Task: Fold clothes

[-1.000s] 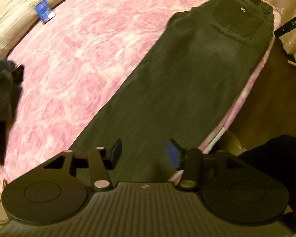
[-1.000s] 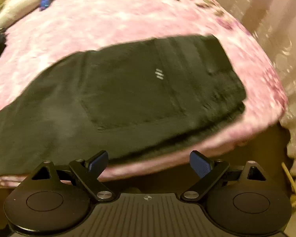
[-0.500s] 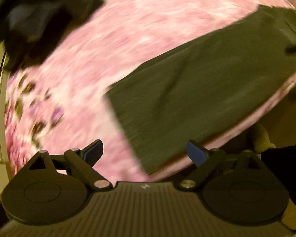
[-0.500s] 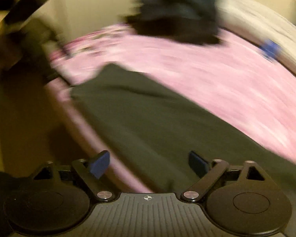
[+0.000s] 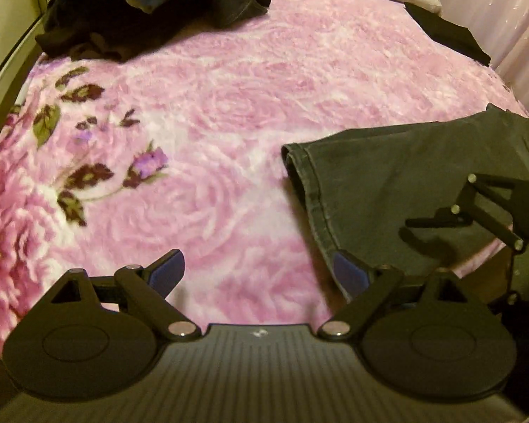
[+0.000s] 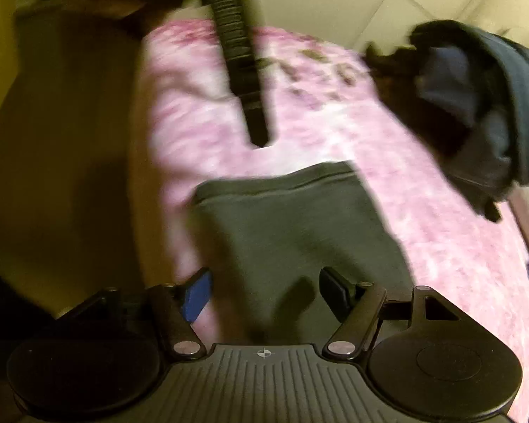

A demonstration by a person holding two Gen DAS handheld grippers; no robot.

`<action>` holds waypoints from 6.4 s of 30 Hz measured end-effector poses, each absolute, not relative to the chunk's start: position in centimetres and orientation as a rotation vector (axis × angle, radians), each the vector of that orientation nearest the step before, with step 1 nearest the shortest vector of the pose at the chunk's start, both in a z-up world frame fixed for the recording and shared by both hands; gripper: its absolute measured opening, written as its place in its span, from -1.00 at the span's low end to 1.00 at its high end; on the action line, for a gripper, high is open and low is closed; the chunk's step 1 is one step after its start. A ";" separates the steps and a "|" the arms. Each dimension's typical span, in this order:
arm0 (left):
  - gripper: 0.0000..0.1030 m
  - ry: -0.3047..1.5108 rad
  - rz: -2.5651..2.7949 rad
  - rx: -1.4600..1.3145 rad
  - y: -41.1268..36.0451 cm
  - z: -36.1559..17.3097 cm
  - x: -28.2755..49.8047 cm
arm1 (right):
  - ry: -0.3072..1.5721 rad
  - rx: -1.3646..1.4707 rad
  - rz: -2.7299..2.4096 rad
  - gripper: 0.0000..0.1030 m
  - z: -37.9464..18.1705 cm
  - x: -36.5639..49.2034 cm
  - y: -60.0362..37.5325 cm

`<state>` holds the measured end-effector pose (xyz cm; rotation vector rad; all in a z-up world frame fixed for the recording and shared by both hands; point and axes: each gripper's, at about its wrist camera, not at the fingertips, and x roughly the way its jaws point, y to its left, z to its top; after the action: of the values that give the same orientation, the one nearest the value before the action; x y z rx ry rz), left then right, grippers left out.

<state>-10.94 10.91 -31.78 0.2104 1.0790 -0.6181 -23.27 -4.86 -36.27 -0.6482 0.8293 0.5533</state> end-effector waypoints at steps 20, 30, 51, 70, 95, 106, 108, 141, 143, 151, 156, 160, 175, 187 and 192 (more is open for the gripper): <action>0.67 1.076 -0.753 0.066 9.5 -33.2 -9.5 | 0.820 -0.421 0.451 0.36 -32.8 -23.8 -9.1; -0.88 1.000 -0.836 0.295 3.9 -33.8 -6.2 | 0.934 -0.459 0.123 0.36 -33.8 -18.0 -27.4; -0.91 1.046 -0.577 0.445 -1.1 -33.1 -6.6 | 1.372 0.132 0.029 -0.44 -36.7 -13.2 -64.9; -0.78 1.086 -0.481 0.439 1.4 -32.4 -5.2 | 0.948 -0.141 -0.114 0.50 -29.6 -18.8 -54.0; -0.76 1.023 -0.600 0.276 14.0 -31.8 -17.3 | 0.801 -0.744 0.565 -0.80 -37.9 -22.4 -2.8; -0.76 0.941 -0.737 0.350 4.7 -27.8 -17.1 | 0.542 0.273 0.156 -0.90 -23.3 -21.8 -21.0; -0.76 0.916 -0.798 0.373 1.1 -26.6 -16.8 | 0.421 0.435 -0.054 -0.91 -21.3 -24.9 -27.7; -0.46 0.846 -1.384 0.798 -30.2 -32.9 -18.5 | 0.561 0.744 -0.561 0.06 -32.6 -41.6 -44.4; -0.45 0.854 -1.389 0.772 -29.8 -33.4 -17.7 | 0.604 0.735 -0.534 0.05 -34.5 -40.2 -44.9; -0.41 0.815 -1.411 0.708 -25.6 -31.5 -14.0 | 0.757 0.343 -0.346 0.17 -31.2 -38.7 -37.7; 0.11 0.429 -1.502 1.073 -21.2 -31.0 -14.8 | 0.830 -0.207 -0.073 0.52 -33.0 -37.4 -27.8; 0.26 0.022 -1.633 1.382 -18.9 -34.2 -18.3 | 0.865 -0.481 0.008 0.52 -36.4 -36.5 -23.8; -0.85 -0.039 -1.767 1.249 -24.1 -30.0 -17.7 | 0.819 -0.652 -0.219 0.92 -38.0 -38.9 -28.7; -0.86 0.084 -1.741 1.272 -33.6 -19.3 -20.5 | 0.668 -0.133 -0.271 -0.72 -31.6 -40.9 -38.9; -0.86 0.064 -1.755 1.325 -44.8 -12.3 -24.2 | 0.531 0.405 -0.336 -0.73 -26.7 -44.3 -50.1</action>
<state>-24.17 -44.83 -12.32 1.3250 0.0640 -1.7547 -44.33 -50.08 -26.67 0.4051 0.5307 -0.3364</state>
